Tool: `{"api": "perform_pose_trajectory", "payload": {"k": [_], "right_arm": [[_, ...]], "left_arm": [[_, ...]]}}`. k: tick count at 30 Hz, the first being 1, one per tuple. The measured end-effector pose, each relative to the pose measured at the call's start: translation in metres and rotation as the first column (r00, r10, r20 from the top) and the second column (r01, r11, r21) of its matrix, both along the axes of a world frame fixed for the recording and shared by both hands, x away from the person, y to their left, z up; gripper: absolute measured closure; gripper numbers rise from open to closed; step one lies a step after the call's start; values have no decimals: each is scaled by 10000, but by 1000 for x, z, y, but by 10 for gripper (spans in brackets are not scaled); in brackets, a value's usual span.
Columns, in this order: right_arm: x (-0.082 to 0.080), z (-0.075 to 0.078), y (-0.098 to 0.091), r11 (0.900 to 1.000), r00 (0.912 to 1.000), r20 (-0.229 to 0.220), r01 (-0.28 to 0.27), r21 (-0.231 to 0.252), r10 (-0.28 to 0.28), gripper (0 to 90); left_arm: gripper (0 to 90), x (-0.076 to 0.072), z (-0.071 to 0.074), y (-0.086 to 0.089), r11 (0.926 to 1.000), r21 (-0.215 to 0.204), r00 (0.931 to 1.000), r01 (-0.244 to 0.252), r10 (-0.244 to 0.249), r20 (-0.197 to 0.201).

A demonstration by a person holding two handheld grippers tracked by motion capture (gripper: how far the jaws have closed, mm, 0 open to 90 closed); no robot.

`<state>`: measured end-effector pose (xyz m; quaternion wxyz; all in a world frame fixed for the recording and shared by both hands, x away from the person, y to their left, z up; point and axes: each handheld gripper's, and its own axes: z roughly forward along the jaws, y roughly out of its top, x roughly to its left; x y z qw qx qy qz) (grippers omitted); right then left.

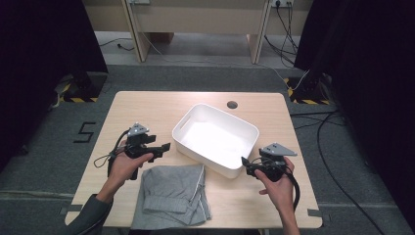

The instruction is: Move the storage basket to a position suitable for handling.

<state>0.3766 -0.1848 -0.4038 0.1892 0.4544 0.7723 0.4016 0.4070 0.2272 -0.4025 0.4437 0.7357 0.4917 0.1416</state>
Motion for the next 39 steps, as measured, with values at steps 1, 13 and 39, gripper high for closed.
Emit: {"api": "perform_pose_trajectory", "payload": {"k": [1,13,39], "right_arm": [[0,0,0,10000,10000,0,0,0,0,257],[12,-19,13,9992,9980,-581,-239,334,258,263],[63,-23,14,9812,9949,-602,-907,-1706,814,466]], "left_arm": [[287,0,0,0,10000,0,10000,0,0,0],[409,44,-16,-23,9984,492,9993,-284,295,-212],[471,15,-27,-35,9949,956,9982,319,-268,-542]]}}
